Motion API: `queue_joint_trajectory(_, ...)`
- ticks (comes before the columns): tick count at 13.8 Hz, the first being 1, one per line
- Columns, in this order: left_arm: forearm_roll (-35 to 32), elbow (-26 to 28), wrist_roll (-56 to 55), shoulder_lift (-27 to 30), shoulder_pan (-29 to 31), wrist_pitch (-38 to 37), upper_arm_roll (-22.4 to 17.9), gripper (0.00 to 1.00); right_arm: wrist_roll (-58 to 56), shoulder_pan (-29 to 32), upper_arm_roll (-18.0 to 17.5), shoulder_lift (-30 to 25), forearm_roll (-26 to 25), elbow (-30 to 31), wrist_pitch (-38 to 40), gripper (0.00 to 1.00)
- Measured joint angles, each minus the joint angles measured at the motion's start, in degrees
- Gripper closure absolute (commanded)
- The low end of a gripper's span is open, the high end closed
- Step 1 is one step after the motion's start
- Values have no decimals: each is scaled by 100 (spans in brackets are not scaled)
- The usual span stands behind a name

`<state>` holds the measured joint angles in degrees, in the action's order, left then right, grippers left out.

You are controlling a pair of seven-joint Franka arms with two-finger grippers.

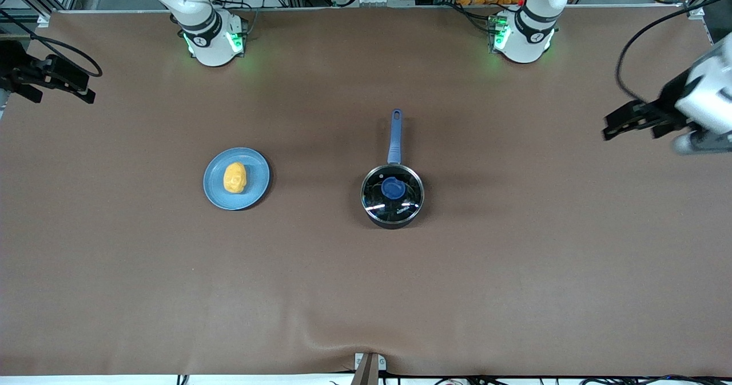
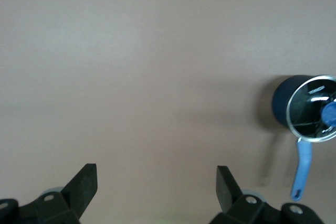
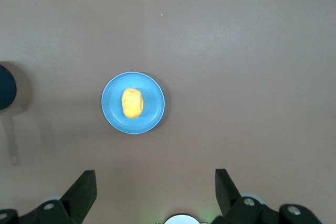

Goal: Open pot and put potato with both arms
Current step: 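Reach the left gripper down to the blue knob of the glass lid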

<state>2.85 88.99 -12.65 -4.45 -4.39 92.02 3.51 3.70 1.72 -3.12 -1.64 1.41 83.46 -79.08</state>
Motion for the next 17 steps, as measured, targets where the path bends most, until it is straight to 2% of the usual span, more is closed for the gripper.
queue_joint_trajectory(3,0,6,-1085,-437,-464,408,349,0,0,-1,-2,3,0,-1,1,0)
queue_joint_trajectory(7,0,-58,-2356,-1026,-1343,754,412,0,0,-2,-2,5,0,-1,2,0)
queue_joint_trajectory(17,-21,-454,-3423,-2395,-2566,1809,392,0,0,-3,-2,8,0,-1,3,0)
